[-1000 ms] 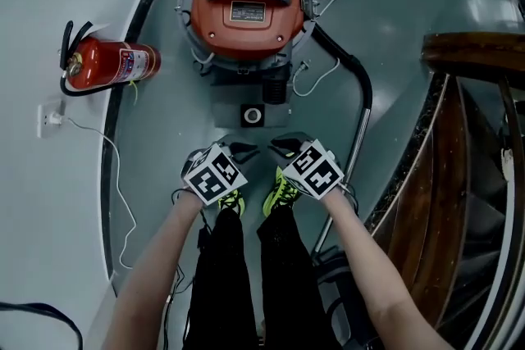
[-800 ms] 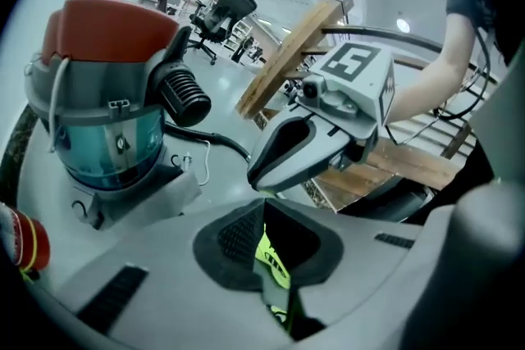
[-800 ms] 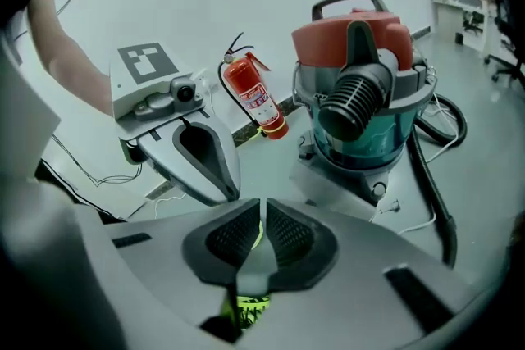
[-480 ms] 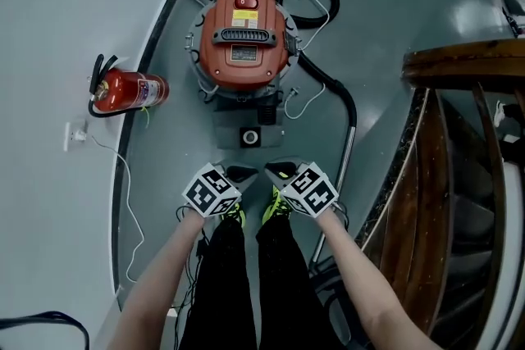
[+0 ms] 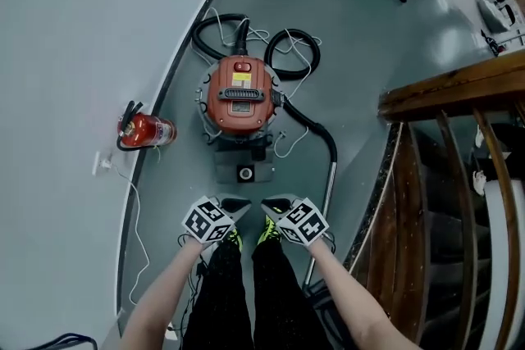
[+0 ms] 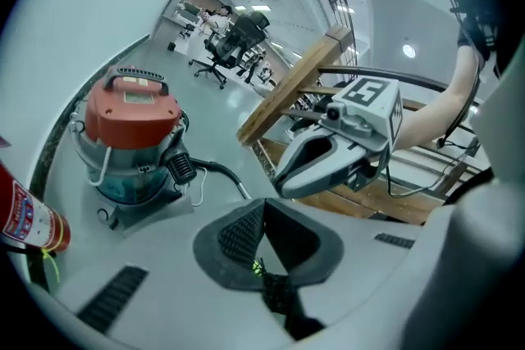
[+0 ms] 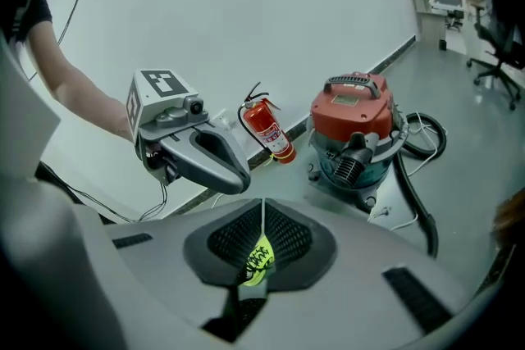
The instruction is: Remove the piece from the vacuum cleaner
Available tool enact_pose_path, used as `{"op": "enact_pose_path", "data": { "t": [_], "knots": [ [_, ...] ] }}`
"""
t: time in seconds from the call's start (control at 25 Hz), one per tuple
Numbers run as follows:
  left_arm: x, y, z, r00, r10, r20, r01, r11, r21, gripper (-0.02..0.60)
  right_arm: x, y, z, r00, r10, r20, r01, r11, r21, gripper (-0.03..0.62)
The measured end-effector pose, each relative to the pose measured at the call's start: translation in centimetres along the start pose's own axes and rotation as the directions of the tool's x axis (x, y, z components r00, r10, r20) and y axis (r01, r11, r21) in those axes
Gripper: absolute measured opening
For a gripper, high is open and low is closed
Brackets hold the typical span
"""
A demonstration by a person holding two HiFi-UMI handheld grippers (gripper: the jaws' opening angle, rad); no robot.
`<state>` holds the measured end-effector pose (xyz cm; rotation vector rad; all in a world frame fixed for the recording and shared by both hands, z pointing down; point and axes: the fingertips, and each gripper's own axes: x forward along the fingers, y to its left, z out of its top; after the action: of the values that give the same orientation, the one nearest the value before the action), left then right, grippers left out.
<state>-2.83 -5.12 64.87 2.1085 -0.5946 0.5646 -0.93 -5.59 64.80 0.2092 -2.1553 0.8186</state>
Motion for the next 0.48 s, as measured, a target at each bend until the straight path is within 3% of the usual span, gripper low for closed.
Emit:
{"op": "enact_pose_path", "data": {
  "t": [0.48],
  "knots": [
    [-5.8,-4.4,6.9,0.995,0.023,0.094,-0.023,1.000,-0.006,0.012,-6.3,4.5,5.1,0.998,-0.031,0.060,0.031,1.000,0.001,0.023]
  ]
}}
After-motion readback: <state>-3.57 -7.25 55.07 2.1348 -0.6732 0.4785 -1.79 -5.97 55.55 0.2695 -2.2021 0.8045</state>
